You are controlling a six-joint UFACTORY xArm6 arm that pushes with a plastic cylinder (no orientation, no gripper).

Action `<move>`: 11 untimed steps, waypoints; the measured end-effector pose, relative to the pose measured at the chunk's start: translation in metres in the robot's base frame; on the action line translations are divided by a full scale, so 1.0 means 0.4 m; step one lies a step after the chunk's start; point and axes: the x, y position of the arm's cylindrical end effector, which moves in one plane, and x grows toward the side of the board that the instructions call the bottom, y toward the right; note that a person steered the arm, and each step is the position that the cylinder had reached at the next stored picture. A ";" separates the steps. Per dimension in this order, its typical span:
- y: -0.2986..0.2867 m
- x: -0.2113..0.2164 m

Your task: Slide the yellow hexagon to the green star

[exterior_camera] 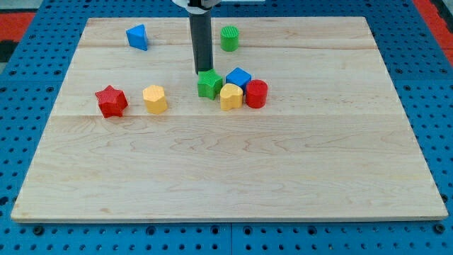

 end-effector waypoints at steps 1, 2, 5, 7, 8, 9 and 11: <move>-0.090 -0.064; -0.192 -0.059; -0.233 0.110; -0.290 0.182; -0.265 0.218; -0.227 0.218; -0.123 0.216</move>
